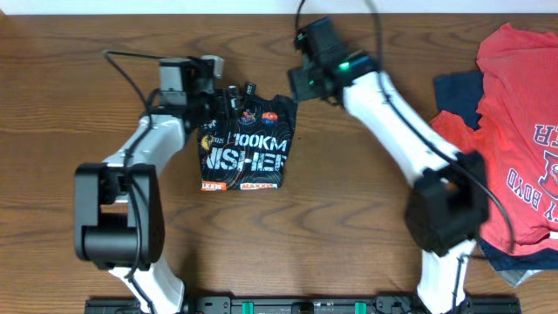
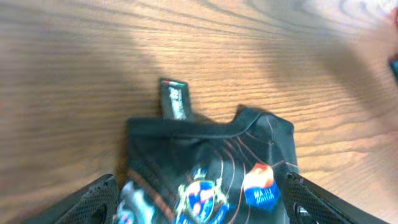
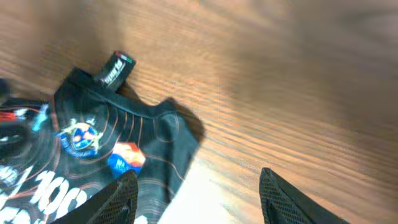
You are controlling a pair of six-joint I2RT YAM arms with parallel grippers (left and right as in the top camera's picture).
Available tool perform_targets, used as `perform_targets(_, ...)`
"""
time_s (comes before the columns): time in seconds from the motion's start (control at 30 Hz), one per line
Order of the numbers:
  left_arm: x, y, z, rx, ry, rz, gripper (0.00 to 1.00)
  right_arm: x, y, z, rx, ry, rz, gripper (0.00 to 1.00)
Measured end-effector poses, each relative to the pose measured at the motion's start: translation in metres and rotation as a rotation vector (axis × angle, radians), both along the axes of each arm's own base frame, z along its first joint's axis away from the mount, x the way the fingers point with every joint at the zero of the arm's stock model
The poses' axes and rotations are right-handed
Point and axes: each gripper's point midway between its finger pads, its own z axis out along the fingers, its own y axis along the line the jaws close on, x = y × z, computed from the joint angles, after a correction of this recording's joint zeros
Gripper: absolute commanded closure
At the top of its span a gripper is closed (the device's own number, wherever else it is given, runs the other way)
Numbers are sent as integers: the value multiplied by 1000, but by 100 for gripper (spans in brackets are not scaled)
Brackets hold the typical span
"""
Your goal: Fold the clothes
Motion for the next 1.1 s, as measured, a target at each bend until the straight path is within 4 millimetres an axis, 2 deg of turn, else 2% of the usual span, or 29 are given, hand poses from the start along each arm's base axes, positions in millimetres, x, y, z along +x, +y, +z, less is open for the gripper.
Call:
perform_targets(0.07, 4, -5, -8, 26, -12, 0, 15, -7, -8, 19, -1, -10, -9, 40)
perform_targets(0.13, 7, -6, -18, 50, -11, 7, 15, -14, -11, 26, -7, 0, -9, 40)
perform_targets(0.3, 13, 2, -43, 96, 1, 38, 15, -27, -18, 19, -36, 57, -8, 41)
perform_targets(0.37, 13, 5, -51, 107, 15, 47, 18, -28, -18, 18, -39, 62, -9, 41)
perform_targets(0.53, 12, 6, -58, 110, 29, 49, 48, -29, -19, 17, -41, 67, -9, 43)
perform_targets(0.67, 12, 4, -57, 107, 27, 42, 54, -29, -19, 17, -40, 68, -12, 43)
perform_targets(0.73, 12, 4, -57, 104, 27, 44, 62, -29, -19, 17, -41, 68, -13, 44)
perform_targets(0.8, 13, 4, -56, 98, 23, 47, 80, -30, -20, 17, -43, 71, -14, 46)
perform_targets(0.87, 14, 3, -54, 91, 17, 45, 91, -30, -20, 17, -42, 72, -15, 46)
perform_targets(0.93, 15, 1, -53, 84, 11, 40, 94, -30, -20, 17, -41, 72, -16, 46)
perform_targets(1.1, 14, 1, -54, 80, 17, 41, 94, -30, -20, 17, -42, 73, -16, 46)
